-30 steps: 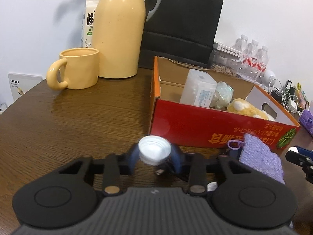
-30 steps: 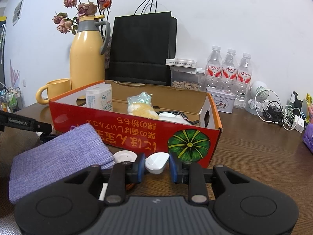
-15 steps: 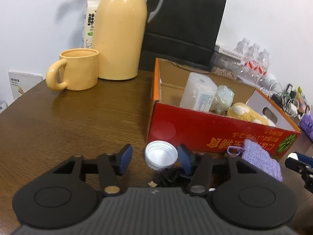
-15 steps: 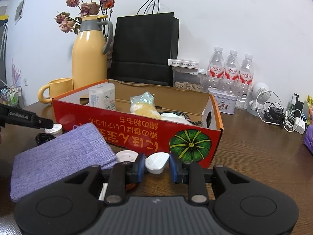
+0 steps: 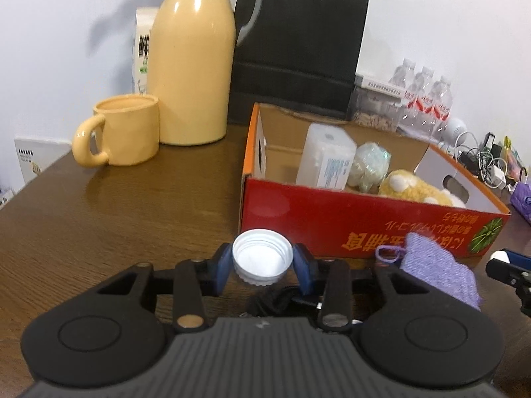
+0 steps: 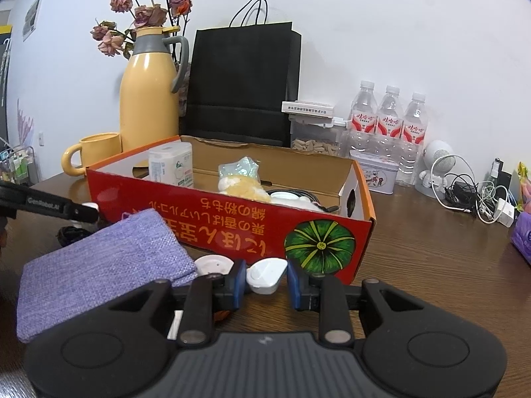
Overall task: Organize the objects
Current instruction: 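Carry both white caps into the cardboard box and open both grippers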
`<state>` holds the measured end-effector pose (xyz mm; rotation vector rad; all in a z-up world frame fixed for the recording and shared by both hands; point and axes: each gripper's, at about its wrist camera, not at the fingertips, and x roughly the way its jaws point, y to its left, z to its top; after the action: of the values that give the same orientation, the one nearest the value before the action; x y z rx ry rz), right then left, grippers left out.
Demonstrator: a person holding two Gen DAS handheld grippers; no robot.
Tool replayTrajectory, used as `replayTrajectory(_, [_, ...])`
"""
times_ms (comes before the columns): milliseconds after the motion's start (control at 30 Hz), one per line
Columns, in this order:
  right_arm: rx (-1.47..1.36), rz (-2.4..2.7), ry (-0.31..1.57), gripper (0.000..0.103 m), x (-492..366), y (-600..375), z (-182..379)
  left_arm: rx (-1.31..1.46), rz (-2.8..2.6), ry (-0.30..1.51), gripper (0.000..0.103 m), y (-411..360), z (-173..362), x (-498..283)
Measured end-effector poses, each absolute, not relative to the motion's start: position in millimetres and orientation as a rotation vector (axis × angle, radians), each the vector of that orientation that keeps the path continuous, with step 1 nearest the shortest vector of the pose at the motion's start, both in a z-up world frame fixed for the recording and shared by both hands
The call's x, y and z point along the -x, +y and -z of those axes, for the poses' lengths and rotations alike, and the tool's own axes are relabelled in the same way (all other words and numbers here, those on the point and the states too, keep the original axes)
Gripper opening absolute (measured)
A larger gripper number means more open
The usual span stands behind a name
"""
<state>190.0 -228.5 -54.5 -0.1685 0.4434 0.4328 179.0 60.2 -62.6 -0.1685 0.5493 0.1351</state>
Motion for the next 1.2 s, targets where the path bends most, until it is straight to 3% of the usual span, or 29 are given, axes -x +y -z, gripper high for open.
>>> replayTrajectory(467, [0.143,-0.446,0.341,0.025,-180.9,-229.6,26.8,0.154,-0.044,0.357,0.041,31.1,6.1,-155.2])
replayTrajectory(900, [0.119,-0.46,0.251,0.025,-227.6,-200.8,-8.7,0.153,0.027,0.308,0.041,-4.7,-17.1,-222.3])
replayTrajectory(1200, [0.072,-0.441,0.282,0.025,-278.7,-195.2,3.8,0.123,0.019,0.317,0.041,-14.5,-4.8,-269.2])
